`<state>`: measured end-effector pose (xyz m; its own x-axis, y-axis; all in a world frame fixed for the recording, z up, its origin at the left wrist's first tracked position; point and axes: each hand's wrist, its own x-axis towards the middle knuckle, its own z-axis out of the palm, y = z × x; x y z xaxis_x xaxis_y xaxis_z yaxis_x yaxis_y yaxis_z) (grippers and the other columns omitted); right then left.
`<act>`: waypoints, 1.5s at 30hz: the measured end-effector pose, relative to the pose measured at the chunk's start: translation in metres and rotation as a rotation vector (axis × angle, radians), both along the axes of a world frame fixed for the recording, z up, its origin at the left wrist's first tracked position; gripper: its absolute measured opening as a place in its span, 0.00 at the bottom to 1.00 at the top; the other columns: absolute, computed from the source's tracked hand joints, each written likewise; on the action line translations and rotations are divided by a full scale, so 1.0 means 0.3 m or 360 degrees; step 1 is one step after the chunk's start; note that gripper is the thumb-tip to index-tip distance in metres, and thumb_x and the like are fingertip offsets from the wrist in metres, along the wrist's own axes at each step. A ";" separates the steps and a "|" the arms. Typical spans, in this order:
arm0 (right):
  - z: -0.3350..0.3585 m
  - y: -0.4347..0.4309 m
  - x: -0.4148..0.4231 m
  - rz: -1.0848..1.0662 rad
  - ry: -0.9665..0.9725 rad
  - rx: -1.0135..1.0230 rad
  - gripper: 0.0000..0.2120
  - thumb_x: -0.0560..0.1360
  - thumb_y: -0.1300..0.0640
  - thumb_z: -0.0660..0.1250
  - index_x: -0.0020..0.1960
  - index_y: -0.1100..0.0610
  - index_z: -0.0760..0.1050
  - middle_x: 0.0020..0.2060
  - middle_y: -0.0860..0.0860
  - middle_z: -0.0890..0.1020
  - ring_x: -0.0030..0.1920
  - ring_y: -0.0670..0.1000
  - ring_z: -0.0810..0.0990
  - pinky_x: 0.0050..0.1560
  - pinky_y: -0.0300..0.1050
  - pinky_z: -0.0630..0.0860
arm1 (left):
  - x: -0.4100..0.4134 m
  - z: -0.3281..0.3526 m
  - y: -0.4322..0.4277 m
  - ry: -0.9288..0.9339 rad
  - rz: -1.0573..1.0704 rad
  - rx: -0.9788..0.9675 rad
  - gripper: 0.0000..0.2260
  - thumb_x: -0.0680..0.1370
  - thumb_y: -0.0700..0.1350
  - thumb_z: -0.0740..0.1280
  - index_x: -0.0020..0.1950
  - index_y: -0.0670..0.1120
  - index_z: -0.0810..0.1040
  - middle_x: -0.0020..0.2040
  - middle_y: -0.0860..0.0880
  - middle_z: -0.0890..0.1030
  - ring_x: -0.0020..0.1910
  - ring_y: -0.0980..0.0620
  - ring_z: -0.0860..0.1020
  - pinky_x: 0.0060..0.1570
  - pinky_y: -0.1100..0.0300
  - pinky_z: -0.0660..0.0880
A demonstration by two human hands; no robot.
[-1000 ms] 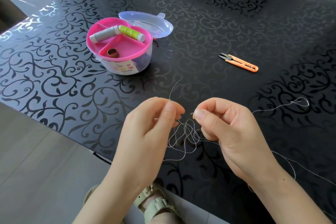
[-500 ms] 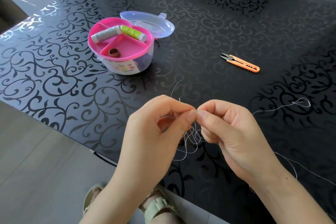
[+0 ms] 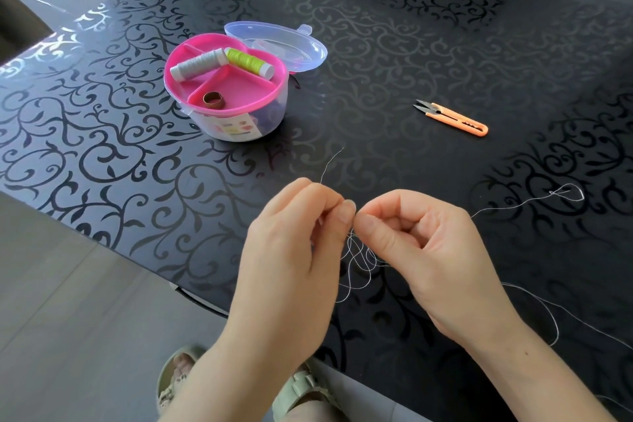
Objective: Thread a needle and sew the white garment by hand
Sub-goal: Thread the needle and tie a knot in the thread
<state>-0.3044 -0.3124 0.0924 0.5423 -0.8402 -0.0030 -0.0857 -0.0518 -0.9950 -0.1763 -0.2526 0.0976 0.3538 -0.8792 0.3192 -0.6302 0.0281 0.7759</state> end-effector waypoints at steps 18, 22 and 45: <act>-0.007 -0.006 -0.001 -0.0130 -0.0006 0.0013 0.05 0.68 0.48 0.69 0.39 0.49 0.80 0.27 0.45 0.76 0.29 0.42 0.70 0.30 0.33 0.70 | 0.022 0.025 0.015 0.1233 -0.0092 0.0439 0.10 0.72 0.35 0.70 0.43 0.50 0.85 0.36 0.46 0.84 0.33 0.48 0.84 0.42 0.57 0.81; -0.002 0.000 0.001 -0.0217 0.0029 -0.0072 0.03 0.71 0.53 0.68 0.39 0.51 0.79 0.26 0.45 0.75 0.28 0.41 0.70 0.29 0.30 0.69 | 0.013 0.022 0.016 0.1316 -0.0131 0.0443 0.18 0.72 0.32 0.70 0.55 0.51 0.78 0.34 0.48 0.82 0.33 0.49 0.82 0.42 0.52 0.81; 0.001 0.027 0.014 -0.0335 0.0142 -0.0703 0.07 0.73 0.61 0.66 0.39 0.50 0.74 0.37 0.42 0.81 0.35 0.37 0.79 0.37 0.24 0.70 | -0.012 0.026 0.017 0.1771 -0.0173 0.0533 0.07 0.68 0.38 0.72 0.45 0.41 0.85 0.41 0.40 0.85 0.42 0.42 0.84 0.38 0.58 0.81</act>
